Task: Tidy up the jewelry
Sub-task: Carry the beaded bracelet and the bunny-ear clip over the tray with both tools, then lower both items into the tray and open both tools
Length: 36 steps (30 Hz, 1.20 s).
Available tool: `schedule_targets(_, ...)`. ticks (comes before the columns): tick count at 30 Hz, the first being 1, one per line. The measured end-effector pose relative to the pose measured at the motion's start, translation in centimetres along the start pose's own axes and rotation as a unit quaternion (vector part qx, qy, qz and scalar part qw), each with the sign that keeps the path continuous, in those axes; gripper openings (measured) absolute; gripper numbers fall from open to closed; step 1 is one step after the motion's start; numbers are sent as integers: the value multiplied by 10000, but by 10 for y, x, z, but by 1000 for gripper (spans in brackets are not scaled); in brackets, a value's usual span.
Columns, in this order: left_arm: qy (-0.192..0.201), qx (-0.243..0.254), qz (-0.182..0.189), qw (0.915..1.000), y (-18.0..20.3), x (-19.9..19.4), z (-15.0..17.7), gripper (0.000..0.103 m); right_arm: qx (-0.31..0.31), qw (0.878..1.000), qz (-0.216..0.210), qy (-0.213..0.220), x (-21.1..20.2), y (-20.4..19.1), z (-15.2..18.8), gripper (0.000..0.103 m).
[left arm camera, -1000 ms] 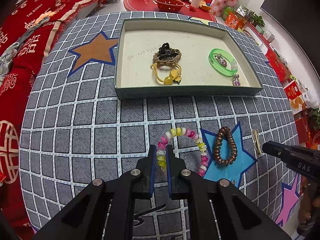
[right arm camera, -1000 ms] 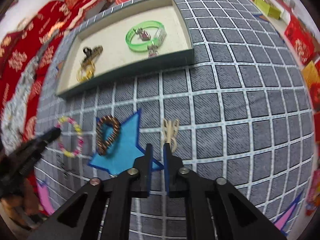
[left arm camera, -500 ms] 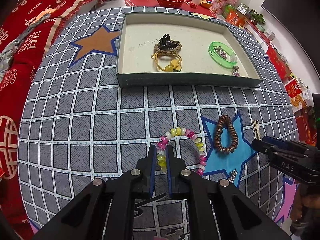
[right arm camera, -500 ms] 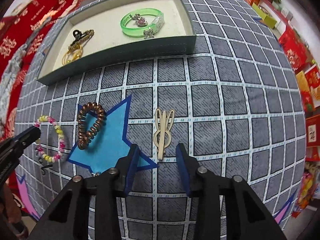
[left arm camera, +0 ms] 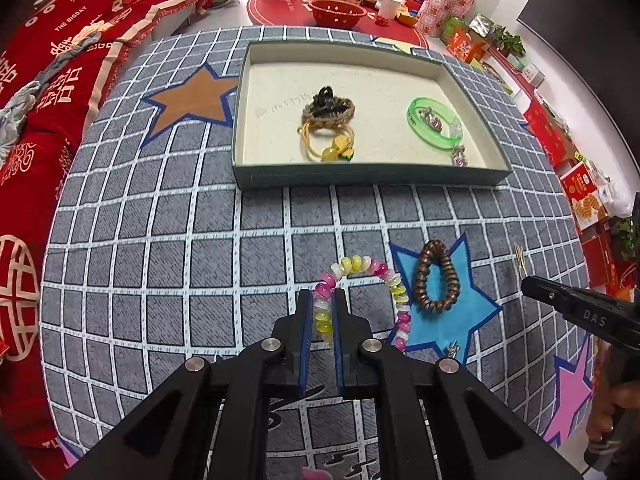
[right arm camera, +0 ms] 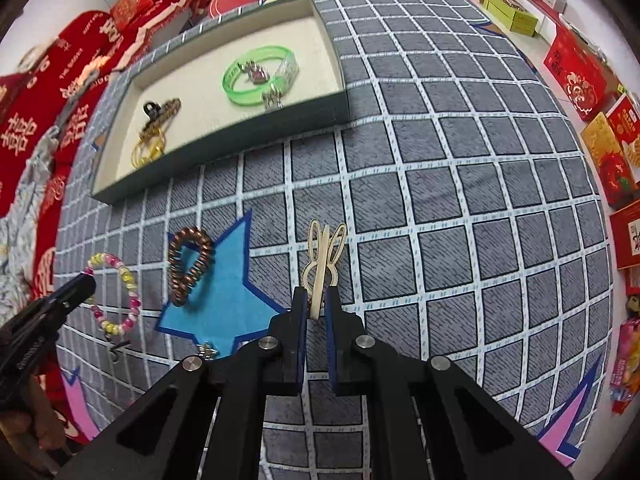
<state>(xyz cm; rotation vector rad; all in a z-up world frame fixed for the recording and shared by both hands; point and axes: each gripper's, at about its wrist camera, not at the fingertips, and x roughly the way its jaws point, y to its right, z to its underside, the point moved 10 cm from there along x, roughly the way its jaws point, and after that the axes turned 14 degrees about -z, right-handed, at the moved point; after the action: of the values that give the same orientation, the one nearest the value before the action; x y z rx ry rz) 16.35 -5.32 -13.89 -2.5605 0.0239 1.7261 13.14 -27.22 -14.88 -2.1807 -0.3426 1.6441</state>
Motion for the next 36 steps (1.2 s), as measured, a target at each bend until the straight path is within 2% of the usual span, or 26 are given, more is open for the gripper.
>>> schedule_targets(11,295,-196,96,9993,-3,-20,-43,22,-178,9983,-400,390,-34,-28,-44,9)
schedule_targets(19,554,-297,51,9980,-2,-20,-90,22,-375,9966,-536,496,-35,-43,-89,9)
schedule_targets(26,580,-420,39,9974,5,-2,-129,23,-445,9958,-629,495,-20,-48,-129,9)
schedule_targets(36,502,-543,-168,9971,13,36,-171,22,-545,9955,-632,459,10,-46,-182,9)
